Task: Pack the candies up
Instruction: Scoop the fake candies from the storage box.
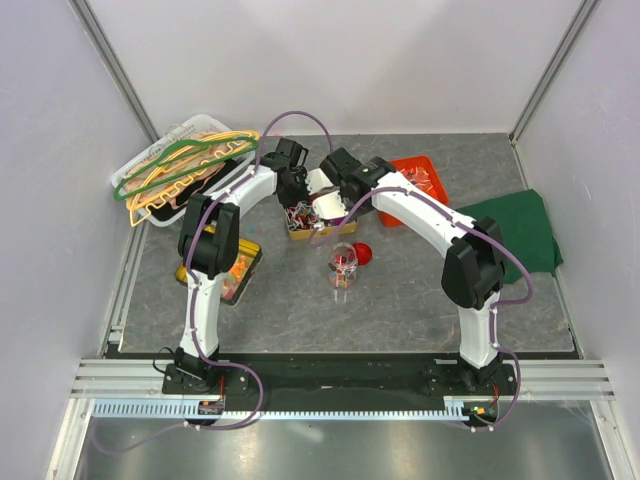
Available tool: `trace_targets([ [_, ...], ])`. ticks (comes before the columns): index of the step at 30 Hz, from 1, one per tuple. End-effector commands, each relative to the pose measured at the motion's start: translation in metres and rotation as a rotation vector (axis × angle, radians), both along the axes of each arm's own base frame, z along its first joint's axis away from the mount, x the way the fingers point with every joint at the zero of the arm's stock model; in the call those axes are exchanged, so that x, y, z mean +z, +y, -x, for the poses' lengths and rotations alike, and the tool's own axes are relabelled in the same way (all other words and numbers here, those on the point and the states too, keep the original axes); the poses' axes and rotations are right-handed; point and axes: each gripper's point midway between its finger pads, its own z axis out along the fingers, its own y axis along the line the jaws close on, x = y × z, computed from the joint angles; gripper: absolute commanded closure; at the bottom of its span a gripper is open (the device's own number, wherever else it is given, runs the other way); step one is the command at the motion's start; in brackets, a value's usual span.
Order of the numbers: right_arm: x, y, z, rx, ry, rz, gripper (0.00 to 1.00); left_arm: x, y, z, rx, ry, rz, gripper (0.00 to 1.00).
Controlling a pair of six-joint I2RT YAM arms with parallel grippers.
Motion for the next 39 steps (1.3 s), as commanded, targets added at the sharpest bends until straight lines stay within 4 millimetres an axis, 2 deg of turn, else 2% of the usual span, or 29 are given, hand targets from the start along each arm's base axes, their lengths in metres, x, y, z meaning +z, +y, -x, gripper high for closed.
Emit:
trace_targets([
  [1,0.052,-0.008,-0.006,-0.026,-0.108,-0.051,1.0,-0.012,-0.001,-0.004,0.05,0.009,-0.004,0.98],
  [7,0.062,-0.015,-0.016,-0.045,-0.164,-0.012,1.0,0.017,-0.001,-0.018,0.136,-0.065,0.032,0.98],
  [10,0.057,-0.017,-0.018,-0.048,-0.166,0.023,1.0,0.026,-0.003,-0.015,0.155,-0.064,0.063,0.98],
  [16,0.035,-0.019,-0.023,-0.053,-0.145,0.095,1.0,0.034,-0.008,-0.01,0.176,-0.063,0.11,0.98],
  [24,0.02,-0.004,-0.025,-0.01,-0.144,0.162,1.0,0.044,-0.014,-0.004,0.177,-0.059,0.153,0.98],
  [31,-0.007,0.011,-0.02,0.048,-0.079,0.19,1.0,0.053,-0.021,0.002,0.182,-0.044,0.203,0.98],
  [39,-0.031,0.028,-0.007,0.081,0.053,0.095,1.0,0.057,-0.026,0.005,0.191,-0.039,0.234,0.98],
])
